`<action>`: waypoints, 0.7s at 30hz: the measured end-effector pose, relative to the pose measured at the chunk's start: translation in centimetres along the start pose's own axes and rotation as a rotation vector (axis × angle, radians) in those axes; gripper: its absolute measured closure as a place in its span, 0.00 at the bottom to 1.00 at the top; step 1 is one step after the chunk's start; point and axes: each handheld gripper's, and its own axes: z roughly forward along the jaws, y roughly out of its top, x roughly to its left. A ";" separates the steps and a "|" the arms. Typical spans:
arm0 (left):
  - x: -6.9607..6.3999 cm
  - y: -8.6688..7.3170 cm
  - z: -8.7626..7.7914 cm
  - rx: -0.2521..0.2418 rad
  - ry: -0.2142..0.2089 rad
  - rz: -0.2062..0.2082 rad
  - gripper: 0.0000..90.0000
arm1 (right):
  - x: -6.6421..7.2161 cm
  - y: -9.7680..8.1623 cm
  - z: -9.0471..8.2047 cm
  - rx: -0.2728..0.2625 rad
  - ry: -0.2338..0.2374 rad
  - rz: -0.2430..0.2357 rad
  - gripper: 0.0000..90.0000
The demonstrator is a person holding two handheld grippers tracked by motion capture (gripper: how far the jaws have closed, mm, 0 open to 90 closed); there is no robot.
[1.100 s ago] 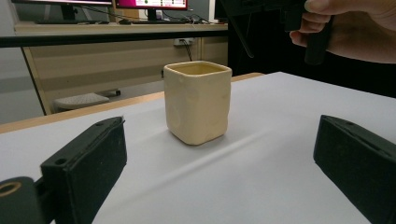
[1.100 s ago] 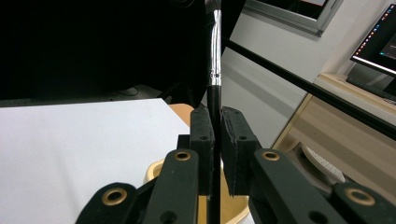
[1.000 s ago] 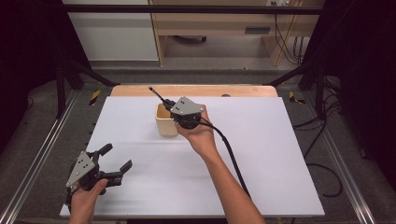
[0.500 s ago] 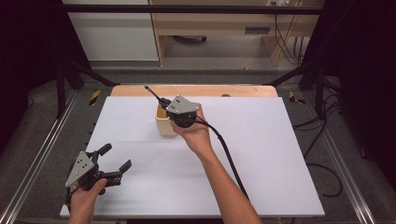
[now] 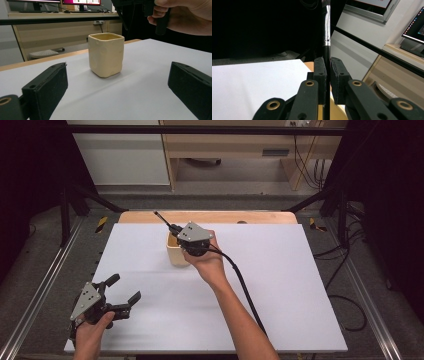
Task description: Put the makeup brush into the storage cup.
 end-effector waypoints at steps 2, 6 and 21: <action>0.0 0.0 0.0 0.003 0.000 0.003 0.03 | 0.0 0.0 0.0 -0.003 0.000 0.000 0.93; 0.0 0.0 0.0 -0.001 0.001 -0.001 0.03 | 0.0 -0.1 0.2 -0.009 -0.001 0.000 0.93; 0.0 0.0 0.0 0.002 0.000 0.001 0.03 | 0.2 -0.1 0.7 -0.030 0.006 0.009 0.93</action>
